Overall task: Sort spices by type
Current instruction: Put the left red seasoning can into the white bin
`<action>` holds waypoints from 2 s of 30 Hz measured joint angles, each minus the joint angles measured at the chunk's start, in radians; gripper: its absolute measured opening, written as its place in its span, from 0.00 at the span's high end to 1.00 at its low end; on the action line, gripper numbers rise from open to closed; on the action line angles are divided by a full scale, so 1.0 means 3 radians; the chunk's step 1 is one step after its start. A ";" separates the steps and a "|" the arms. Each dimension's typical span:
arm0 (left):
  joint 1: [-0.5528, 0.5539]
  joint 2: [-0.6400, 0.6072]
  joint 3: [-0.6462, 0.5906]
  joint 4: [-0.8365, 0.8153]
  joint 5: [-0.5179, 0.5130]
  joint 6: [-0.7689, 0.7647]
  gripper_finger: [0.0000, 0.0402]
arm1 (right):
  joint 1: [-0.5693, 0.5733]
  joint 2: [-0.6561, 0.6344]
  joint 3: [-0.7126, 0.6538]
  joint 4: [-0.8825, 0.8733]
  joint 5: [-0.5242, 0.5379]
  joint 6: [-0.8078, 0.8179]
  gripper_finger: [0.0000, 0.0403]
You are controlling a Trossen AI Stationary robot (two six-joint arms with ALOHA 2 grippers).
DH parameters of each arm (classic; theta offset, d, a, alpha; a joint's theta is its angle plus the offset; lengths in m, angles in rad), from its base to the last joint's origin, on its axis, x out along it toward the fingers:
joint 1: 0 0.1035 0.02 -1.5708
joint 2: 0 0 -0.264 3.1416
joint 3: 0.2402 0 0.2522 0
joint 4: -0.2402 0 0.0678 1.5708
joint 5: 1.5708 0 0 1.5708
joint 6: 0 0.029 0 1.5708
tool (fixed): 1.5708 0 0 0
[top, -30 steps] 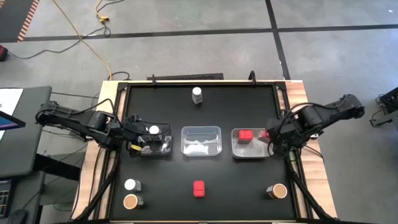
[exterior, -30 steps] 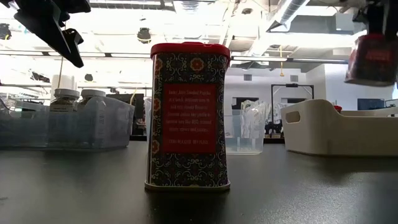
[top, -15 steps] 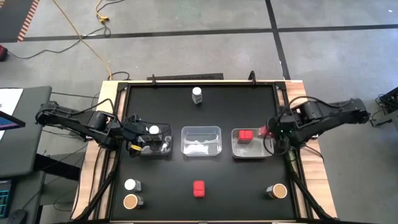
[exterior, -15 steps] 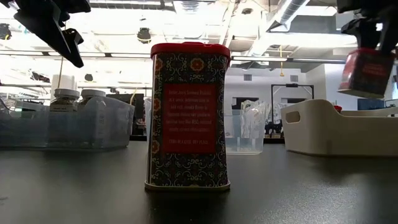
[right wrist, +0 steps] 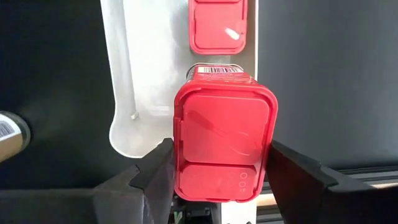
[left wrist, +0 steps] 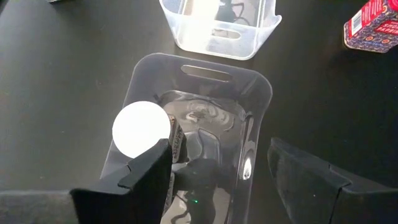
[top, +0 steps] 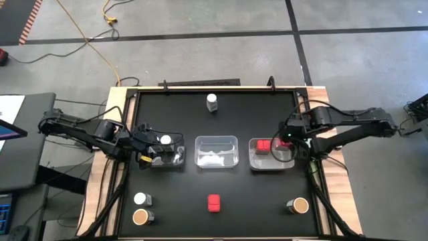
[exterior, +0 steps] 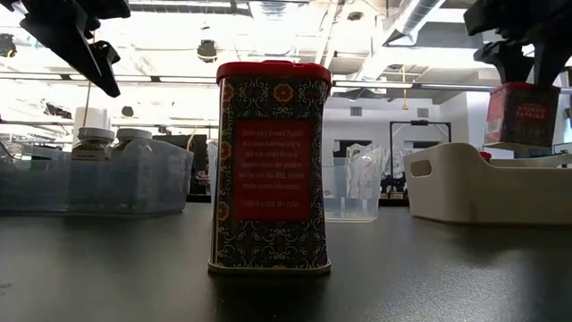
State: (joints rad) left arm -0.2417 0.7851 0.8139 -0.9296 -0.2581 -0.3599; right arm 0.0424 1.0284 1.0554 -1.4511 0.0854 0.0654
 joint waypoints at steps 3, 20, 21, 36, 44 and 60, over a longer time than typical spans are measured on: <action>0.0000 0.0000 0.0000 -0.0001 0.0000 0.0001 0.37 | -0.0001 0.0087 -0.0007 0.0008 -0.0012 -0.0075 0.39; 0.0000 0.0001 0.0000 -0.0001 0.0000 0.0004 0.37 | -0.0168 0.0126 -0.0546 0.0549 -0.0128 -0.0248 0.39; 0.0000 0.0001 0.0000 -0.0001 0.0000 0.0004 0.37 | -0.0201 0.0125 -0.0562 0.0575 -0.0128 -0.0251 0.39; 0.0000 0.0001 0.0000 -0.0001 0.0000 0.0009 0.37 | -0.0439 0.0211 -0.0741 0.0821 -0.0253 -0.0611 0.39; 0.0000 0.0000 0.0000 -0.0003 -0.0001 0.0009 0.37 | -0.0462 0.0439 -0.0741 0.0859 -0.0308 -0.0683 0.39; 0.0000 0.0001 0.0000 -0.0002 -0.0001 0.0028 0.37 | -0.0528 0.0562 -0.0741 0.0831 -0.0311 -0.0657 0.39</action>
State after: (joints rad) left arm -0.2417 0.7853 0.8139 -0.9302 -0.2584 -0.3515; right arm -0.1162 1.1969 0.8330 -1.2019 -0.0078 -0.1318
